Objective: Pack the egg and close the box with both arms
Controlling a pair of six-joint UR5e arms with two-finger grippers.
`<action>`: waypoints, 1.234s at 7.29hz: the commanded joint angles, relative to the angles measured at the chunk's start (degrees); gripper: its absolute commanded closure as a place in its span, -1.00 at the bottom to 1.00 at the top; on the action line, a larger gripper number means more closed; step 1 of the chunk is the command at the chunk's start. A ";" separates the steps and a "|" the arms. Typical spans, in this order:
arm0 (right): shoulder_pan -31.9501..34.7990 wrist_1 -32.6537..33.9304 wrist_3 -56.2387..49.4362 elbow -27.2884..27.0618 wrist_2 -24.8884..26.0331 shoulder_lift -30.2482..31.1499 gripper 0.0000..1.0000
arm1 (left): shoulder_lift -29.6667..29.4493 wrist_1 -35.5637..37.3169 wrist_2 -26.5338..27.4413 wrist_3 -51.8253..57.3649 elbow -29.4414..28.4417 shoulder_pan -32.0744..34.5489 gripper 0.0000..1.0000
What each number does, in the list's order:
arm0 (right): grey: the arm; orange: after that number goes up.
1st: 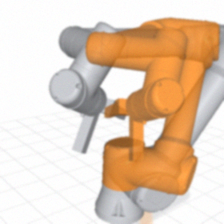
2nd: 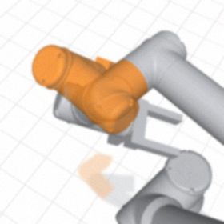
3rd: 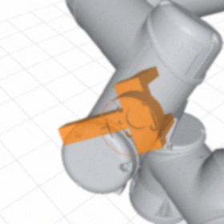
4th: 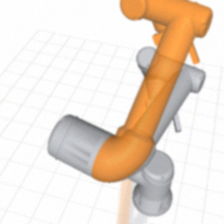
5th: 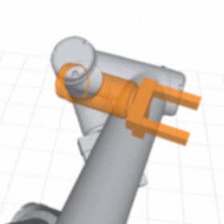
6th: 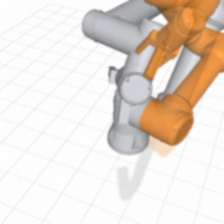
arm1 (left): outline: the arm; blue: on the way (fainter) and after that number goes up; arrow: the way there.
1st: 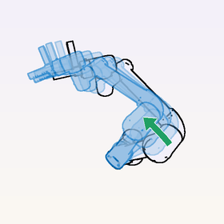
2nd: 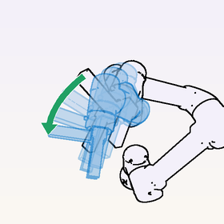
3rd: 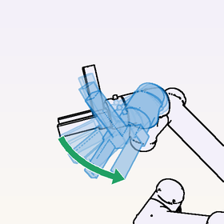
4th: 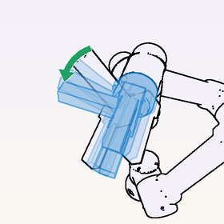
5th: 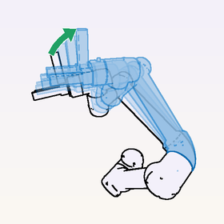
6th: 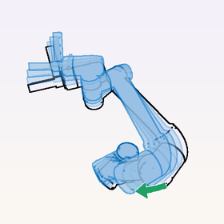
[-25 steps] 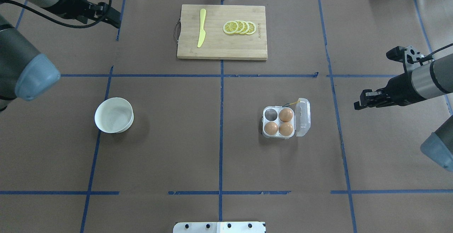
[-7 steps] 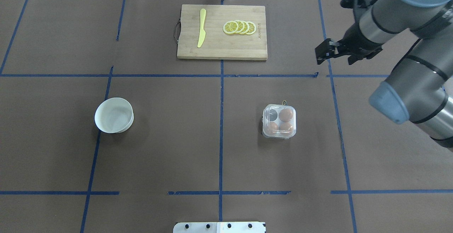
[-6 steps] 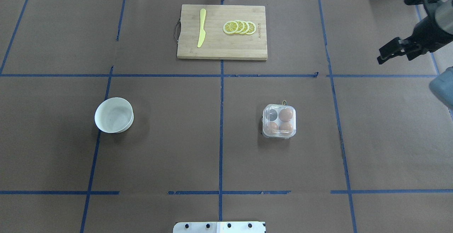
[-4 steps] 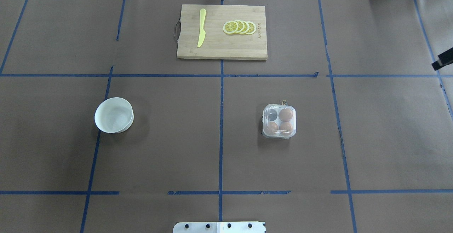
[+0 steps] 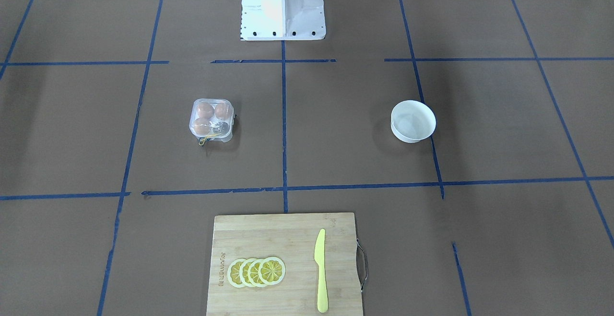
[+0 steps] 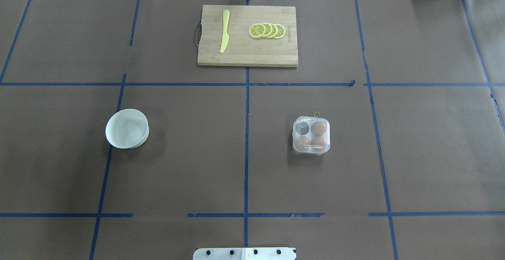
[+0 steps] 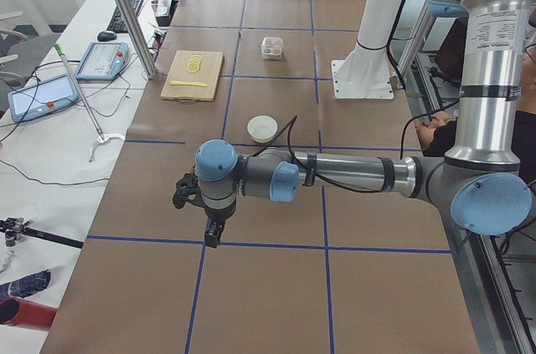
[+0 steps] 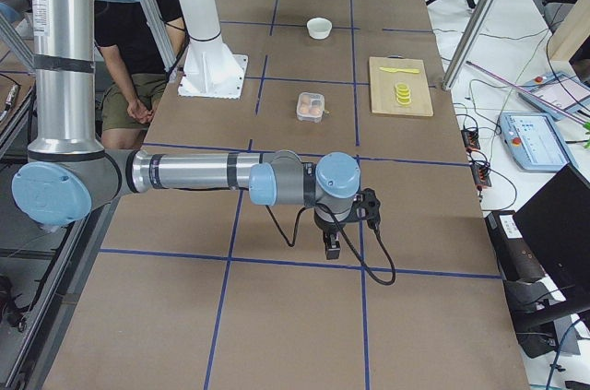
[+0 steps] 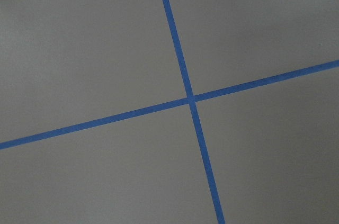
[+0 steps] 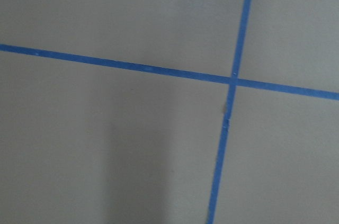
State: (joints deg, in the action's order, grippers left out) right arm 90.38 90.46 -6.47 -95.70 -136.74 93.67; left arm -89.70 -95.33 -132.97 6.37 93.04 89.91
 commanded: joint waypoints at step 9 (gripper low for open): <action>1.11 -0.37 1.63 1.84 2.09 1.43 -1.00 | 0.41 -0.03 0.16 -2.23 -0.58 -0.08 -1.00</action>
State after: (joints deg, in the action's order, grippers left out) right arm 91.49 90.09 -4.93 -93.78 -134.65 95.15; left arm -89.24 -95.37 -132.82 5.46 92.62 89.82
